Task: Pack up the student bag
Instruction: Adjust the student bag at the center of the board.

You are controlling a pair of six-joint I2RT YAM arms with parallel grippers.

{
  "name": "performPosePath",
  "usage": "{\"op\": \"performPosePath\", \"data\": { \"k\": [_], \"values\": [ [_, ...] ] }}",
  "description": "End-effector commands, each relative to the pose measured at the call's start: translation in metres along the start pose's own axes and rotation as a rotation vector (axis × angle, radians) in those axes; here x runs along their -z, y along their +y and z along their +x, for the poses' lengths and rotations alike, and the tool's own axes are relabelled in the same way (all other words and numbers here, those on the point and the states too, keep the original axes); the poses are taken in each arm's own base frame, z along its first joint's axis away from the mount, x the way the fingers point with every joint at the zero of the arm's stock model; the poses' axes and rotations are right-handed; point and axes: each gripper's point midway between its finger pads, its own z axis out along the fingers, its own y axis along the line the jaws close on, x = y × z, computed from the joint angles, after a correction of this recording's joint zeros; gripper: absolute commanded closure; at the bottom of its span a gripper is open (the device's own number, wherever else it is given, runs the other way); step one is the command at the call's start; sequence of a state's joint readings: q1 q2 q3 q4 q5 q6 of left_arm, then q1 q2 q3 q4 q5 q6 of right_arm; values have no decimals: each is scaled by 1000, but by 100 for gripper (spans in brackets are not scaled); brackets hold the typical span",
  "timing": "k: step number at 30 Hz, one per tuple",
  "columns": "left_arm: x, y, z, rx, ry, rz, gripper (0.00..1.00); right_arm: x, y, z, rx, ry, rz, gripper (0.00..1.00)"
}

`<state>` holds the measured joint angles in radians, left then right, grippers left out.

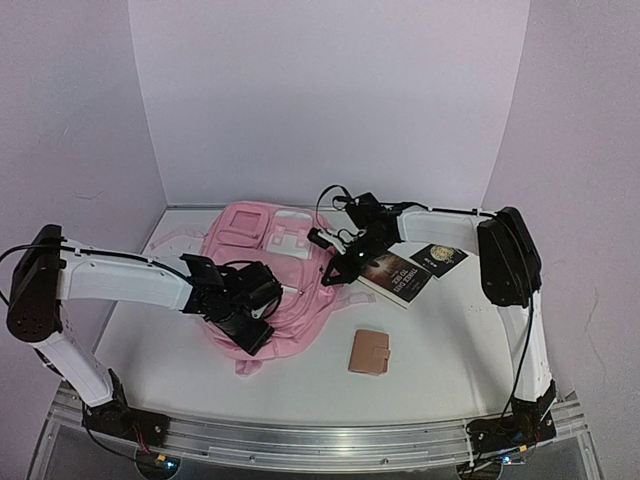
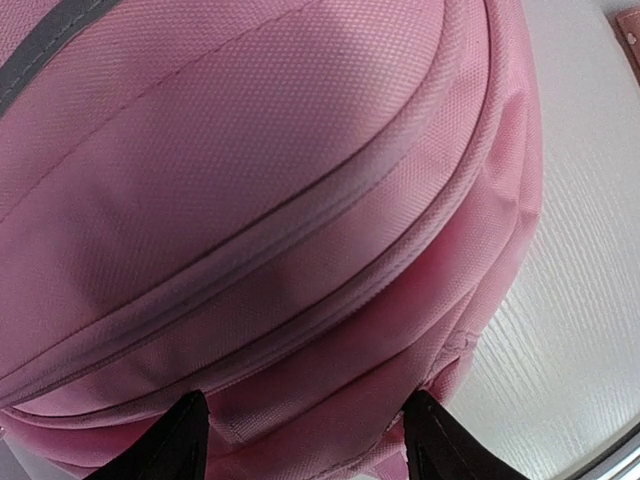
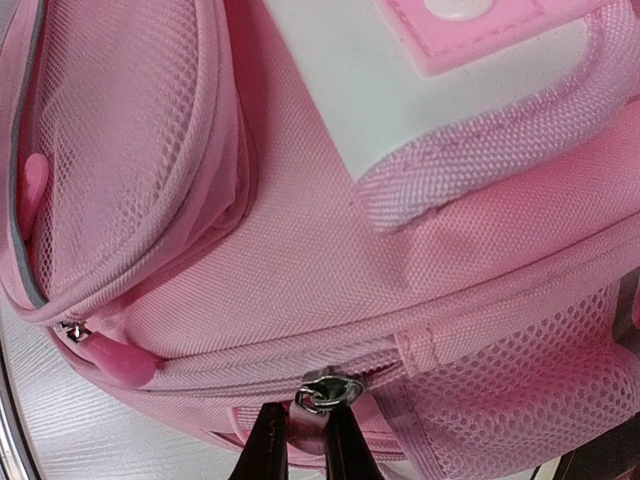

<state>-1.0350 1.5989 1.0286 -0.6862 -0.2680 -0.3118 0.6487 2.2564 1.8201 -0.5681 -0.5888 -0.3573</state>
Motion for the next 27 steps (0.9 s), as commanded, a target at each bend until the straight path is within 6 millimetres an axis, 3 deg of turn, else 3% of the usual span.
{"op": "performPosePath", "data": {
  "k": [1,4,9,16,24,27],
  "values": [
    [-5,-3,-27,44,-91,-18,33,25,30,-17,39,-27,-14,100],
    [-6,3,-28,73,-107,-50,39,28,32,-19,27,-30,-16,100],
    [-5,16,-32,167,-137,-117,61,34,49,-18,-35,-33,-92,100],
    [-16,18,-39,296,-155,-146,81,13,60,2,-152,31,-150,100],
    [-32,14,-44,386,-143,-169,99,3,81,18,-210,82,-217,100],
    [-31,17,-45,414,-148,-172,100,4,82,16,-232,79,-223,99]
  ]
}}
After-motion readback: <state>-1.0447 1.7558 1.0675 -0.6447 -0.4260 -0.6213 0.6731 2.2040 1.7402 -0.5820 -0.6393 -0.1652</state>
